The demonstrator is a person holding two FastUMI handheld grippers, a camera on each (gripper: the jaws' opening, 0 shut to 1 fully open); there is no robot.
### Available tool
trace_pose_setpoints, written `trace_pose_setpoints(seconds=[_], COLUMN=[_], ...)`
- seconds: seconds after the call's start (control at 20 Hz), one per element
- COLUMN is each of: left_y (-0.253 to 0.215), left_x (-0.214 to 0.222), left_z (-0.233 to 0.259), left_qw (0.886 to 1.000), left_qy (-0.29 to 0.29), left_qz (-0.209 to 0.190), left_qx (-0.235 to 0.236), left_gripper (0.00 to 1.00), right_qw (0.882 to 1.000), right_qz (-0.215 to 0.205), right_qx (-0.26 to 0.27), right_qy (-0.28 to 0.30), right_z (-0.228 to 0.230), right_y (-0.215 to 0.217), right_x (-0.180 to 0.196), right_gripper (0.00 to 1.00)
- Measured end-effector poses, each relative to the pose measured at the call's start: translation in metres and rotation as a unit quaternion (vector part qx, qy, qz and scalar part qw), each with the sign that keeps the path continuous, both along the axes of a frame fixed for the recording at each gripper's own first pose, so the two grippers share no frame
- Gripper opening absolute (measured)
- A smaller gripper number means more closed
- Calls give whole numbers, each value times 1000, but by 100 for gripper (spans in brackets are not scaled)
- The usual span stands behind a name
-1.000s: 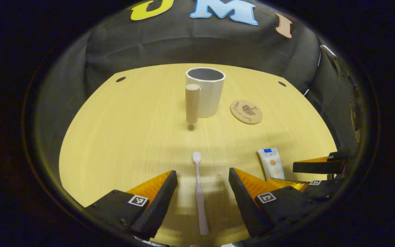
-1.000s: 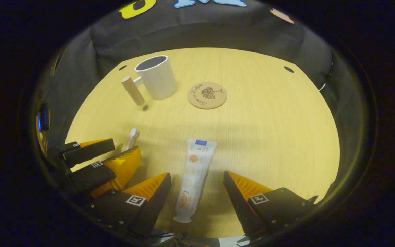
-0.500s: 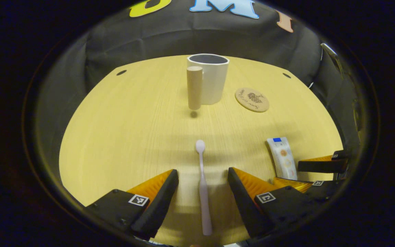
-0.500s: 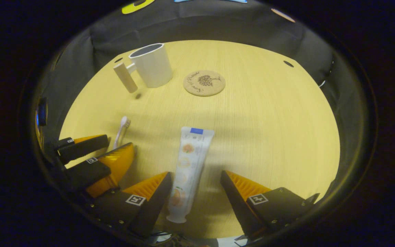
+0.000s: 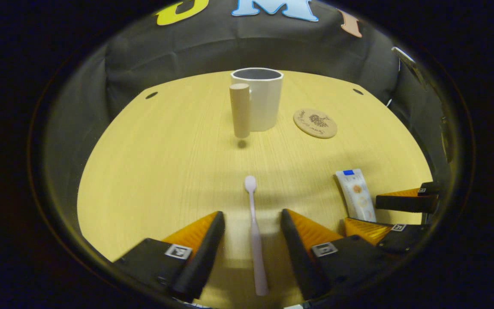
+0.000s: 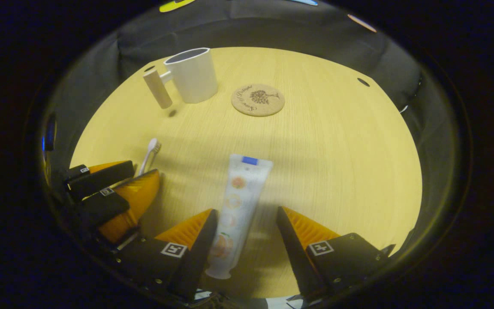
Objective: Put the toothbrush and toothpaste on the desktop into the cup, then pick up the cup and place it on the coaster on the desktop.
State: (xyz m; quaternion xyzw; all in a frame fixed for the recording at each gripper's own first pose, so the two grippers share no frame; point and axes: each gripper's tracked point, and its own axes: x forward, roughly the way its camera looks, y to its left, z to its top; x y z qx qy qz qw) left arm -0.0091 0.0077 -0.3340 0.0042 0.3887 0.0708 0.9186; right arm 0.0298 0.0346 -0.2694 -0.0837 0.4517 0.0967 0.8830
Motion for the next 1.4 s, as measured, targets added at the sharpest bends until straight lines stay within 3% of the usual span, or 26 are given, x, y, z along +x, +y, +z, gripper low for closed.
trace_pose_setpoints(seconds=[0.05, 0.1, 0.15, 0.2, 0.3, 0.35, 0.4, 0.5, 0.55, 0.6, 0.65, 0.75, 0.85, 0.9, 0.95, 1.3, 1.4], left_y=[0, 0, -1, 3, 4, 4, 6, 5, 6, 5, 6, 6, 7, 6, 7, 1, -1], left_x=[-1, -1, -1, 1, 1, 2, 5, 3, 3, 3, 4, 3, 5, 5, 5, 8, 10], left_z=[0, 1, 0, 1, 1, 1, 3, 1, 2, 3, 1, 1, 3, 2, 3, 44, 68], left_qw=[1000, 1000, 1000, 1000, 1000, 1000, 1000, 1000, 1000, 1000, 1000, 1000, 1000, 1000, 1000, 1000, 999], left_qy=[1, 2, 4, 2, 5, 8, 9, 13, 18, 21, 23, 25, 24, 23, 21, -21, -44], left_qz=[2, 2, 1, 3, 10, 9, 8, 14, 11, 9, 8, 10, 4, 3, 1, -15, -23], left_qx=[-2, -1, 0, 8, 2, 2, 9, 9, 10, 11, 11, 11, 9, 7, 5, -15, -14], left_gripper=[70, 70, 77, 63, 34, 34, 34, 10, 10, 10, 10, 7, 7, 13, 7, 7, 7], right_qw=[1000, 1000, 1000, 1000, 999, 999, 999, 998, 998, 998, 998, 997, 995, 995, 994, 993, 991], right_qz=[0, -1, -2, -1, -9, -14, -13, -6, -12, -10, -8, -21, -24, -26, -27, -35, -43], right_qx=[-3, 1, -1, -4, 2, 6, 5, 1, 4, 9, 15, 41, 57, 64, 68, 84, 94], right_qy=[4, 10, 15, 22, 34, 40, 47, 57, 66, 66, 68, 69, 79, 78, 81, 77, 83], right_z=[1, 1, 2, 0, -4, -2, 2, 3, 1, 2, 4, 15, 6, 7, 6, 6, 6], right_y=[-1, 1, 1, 1, 4, 4, 3, 3, 4, 4, 3, 3, 4, 5, 5, 6, 7], right_x=[1, 1, 2, 1, 4, 9, 4, 4, 3, 5, 5, 0, 6, 5, 5, 6, 5], right_gripper=[84, 82, 71, 60, 60, 29, 30, 31, 30, 20, 20, 10, 10, 10, 10, 12, 9])
